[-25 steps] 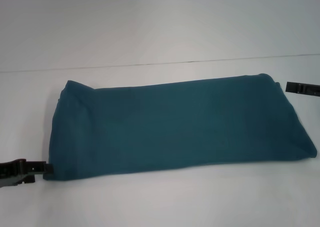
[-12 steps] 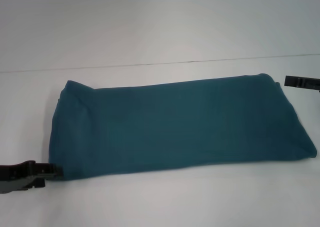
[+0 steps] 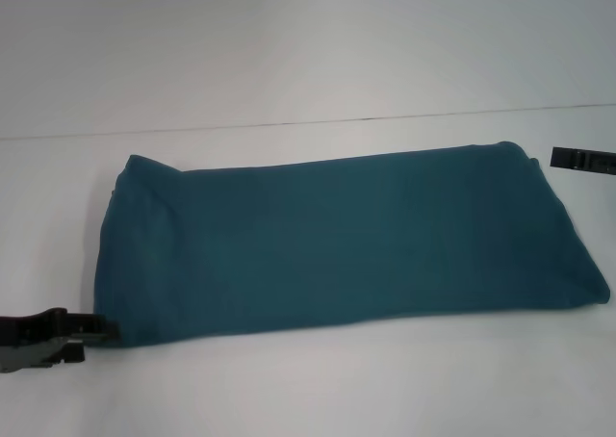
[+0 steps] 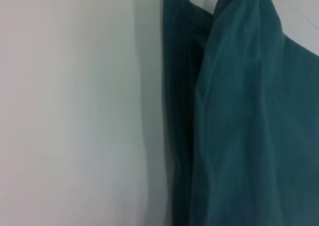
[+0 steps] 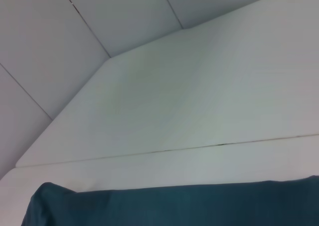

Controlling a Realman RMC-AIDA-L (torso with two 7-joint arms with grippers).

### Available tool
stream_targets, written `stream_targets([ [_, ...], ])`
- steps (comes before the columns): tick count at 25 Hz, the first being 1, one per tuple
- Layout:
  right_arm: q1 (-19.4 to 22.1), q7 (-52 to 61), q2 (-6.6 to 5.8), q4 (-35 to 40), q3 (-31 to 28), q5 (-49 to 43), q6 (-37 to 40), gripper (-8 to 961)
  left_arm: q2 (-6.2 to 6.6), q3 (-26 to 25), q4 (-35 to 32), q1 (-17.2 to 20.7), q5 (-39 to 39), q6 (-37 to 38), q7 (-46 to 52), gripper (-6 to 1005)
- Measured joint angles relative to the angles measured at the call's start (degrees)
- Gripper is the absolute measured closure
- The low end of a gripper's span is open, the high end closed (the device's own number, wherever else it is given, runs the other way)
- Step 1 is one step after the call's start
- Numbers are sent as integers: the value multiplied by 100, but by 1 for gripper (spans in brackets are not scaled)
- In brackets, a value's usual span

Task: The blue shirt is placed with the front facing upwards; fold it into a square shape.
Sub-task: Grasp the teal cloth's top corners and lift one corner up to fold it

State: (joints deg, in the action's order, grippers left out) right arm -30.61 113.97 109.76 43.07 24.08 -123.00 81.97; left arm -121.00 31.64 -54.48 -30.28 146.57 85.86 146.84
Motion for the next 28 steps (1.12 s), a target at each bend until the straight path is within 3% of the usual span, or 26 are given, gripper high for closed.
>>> stream_targets([
  [28, 38, -7, 2, -1, -18, 4, -6, 36, -8, 141, 205, -135, 37, -475, -27, 348],
])
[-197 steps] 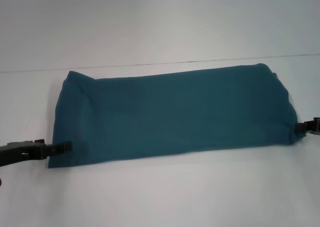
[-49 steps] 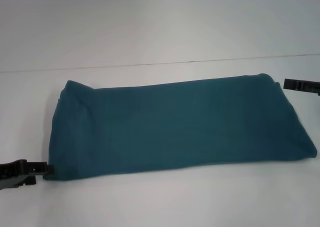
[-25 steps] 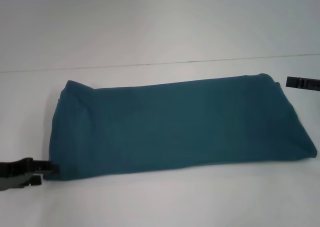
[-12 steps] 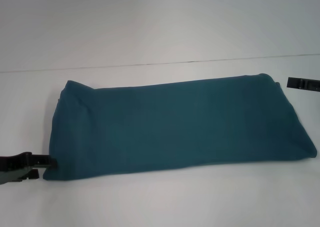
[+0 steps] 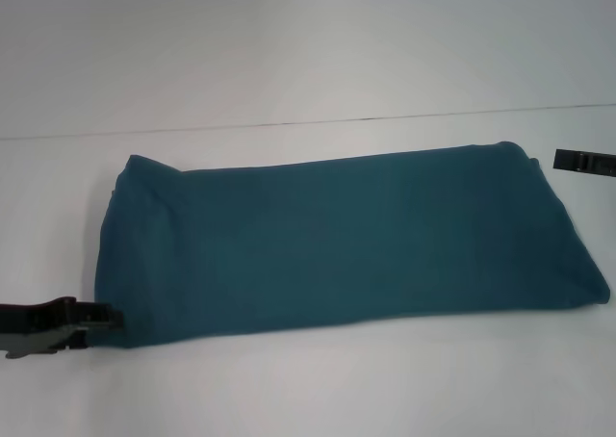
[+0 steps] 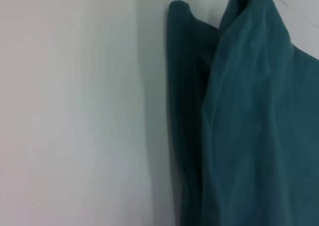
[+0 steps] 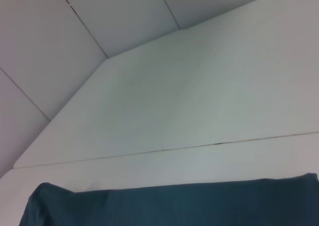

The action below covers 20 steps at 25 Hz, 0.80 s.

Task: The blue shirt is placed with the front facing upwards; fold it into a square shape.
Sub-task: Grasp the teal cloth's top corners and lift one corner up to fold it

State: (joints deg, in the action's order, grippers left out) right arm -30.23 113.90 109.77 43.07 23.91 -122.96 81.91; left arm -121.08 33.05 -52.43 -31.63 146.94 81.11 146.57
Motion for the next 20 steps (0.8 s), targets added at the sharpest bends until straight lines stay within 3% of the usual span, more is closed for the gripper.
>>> stream_targets([
  [20, -10, -35, 0, 0, 2, 0, -36, 37, -70, 54, 363, -405, -53, -272, -160, 349],
])
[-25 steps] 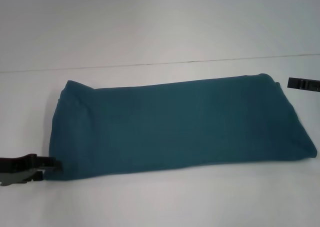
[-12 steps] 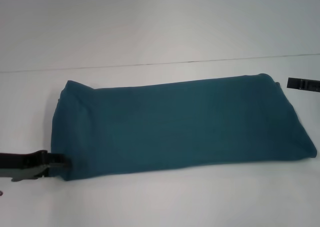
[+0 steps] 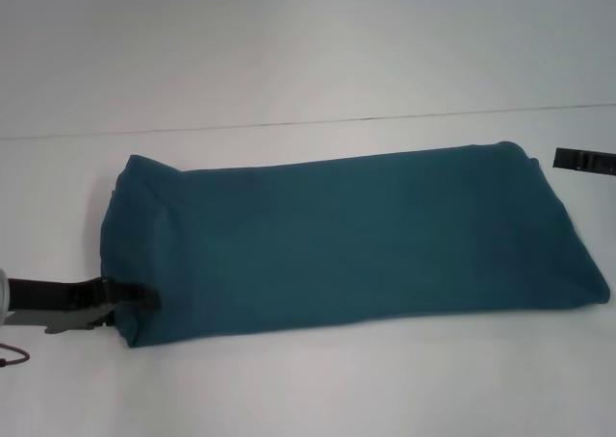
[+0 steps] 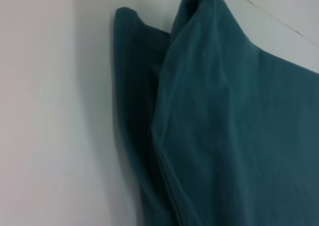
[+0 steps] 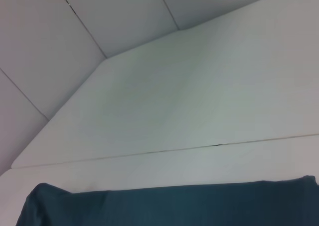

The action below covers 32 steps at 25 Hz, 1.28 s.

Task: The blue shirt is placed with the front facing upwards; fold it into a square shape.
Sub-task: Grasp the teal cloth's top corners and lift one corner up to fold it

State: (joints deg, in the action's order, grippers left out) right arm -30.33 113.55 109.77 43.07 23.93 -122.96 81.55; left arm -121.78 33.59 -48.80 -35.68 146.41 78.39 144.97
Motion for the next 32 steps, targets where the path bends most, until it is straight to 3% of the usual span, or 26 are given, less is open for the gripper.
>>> stream_targets([
  [13, -7, 0, 0, 0, -5, 0, 26, 37, 99, 25, -120, 34, 172, 13, -17, 348],
  [32, 8, 0, 6, 0, -2, 0, 37, 36, 68, 259, -77, -29, 200, -12, -31, 348],
])
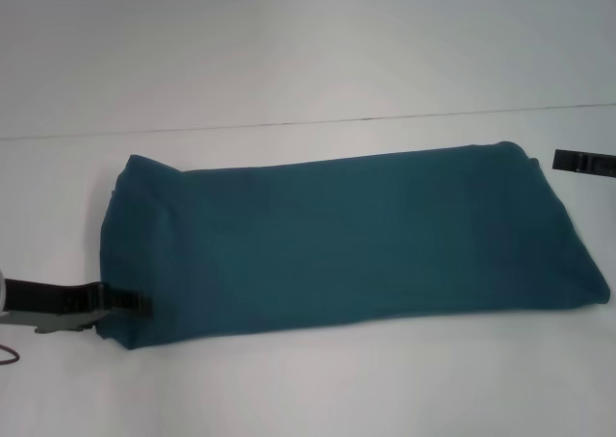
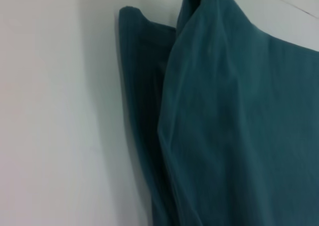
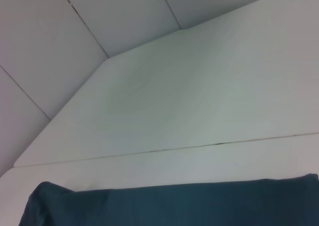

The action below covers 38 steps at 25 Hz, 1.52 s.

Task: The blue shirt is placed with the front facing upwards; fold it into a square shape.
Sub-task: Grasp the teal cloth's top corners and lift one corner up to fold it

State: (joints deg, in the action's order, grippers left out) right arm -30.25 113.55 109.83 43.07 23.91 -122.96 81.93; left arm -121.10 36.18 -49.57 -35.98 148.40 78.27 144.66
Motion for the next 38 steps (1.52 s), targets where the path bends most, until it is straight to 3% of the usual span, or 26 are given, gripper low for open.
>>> stream_targets([
  [14, -6, 0, 12, 0, -1, 0, -18, 37, 11, 70, -40, -30, 19, -307, -121, 385],
  [19, -14, 1, 12, 0, -1, 0, -25, 36, 16, 223, -22, -83, 137, -344, -66, 640],
  [25, -10, 0, 12, 0, 4, 0, -28, 36, 9, 281, -11, -89, 173, -390, -16, 874],
  [30, -7, 0, 20, 0, 10, 0, -29, 36, 2, 302, -9, -92, 204, -400, -13, 997],
  [38, 2, -8, 31, 0, 5, 0, -9, 36, -10, 302, -9, -72, 251, -401, -12, 977],
])
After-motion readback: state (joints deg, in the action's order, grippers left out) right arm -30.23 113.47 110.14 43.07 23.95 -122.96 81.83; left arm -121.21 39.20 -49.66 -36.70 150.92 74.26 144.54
